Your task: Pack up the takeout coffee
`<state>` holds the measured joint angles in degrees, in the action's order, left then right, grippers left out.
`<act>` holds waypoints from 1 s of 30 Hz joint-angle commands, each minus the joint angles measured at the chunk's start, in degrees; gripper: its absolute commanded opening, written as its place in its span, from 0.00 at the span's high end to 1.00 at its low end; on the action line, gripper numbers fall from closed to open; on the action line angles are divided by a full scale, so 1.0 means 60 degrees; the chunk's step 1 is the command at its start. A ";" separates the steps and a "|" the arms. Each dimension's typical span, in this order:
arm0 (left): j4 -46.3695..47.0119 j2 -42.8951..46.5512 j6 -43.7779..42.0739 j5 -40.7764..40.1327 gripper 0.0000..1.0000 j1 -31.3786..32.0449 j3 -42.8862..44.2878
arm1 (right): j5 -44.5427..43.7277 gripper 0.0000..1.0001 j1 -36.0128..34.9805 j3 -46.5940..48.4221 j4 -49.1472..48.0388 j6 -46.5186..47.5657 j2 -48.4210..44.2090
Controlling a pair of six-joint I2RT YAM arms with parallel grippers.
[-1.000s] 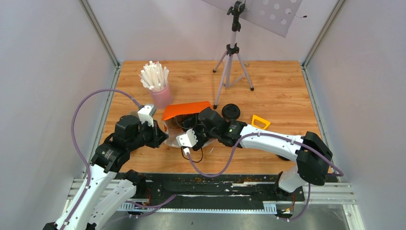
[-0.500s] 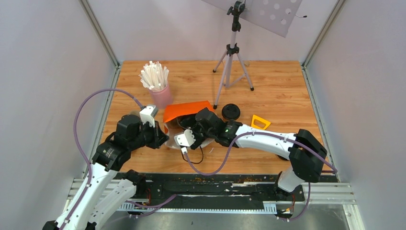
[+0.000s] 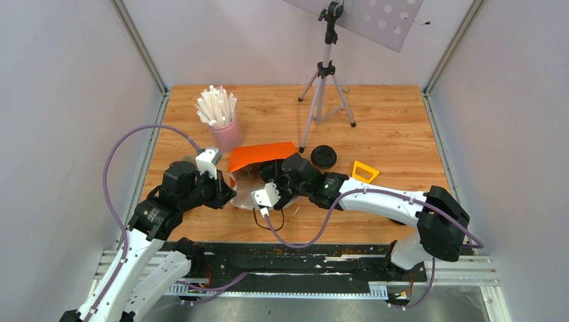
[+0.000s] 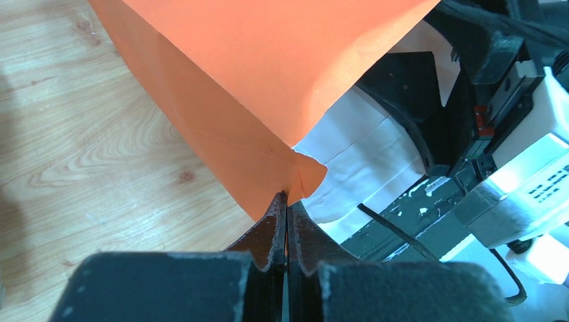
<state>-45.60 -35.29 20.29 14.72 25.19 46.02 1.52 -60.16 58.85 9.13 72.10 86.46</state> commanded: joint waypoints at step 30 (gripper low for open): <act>0.0176 -0.0198 -0.0044 0.0533 0.97 -0.0024 0.0240 | 0.0676 0.51 0.0801 0.0202 0.0086 -0.0130 0.0385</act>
<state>-45.58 -36.18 20.05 16.08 25.19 46.02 4.34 -56.25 58.89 9.61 70.85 88.05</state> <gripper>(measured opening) 0.030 0.756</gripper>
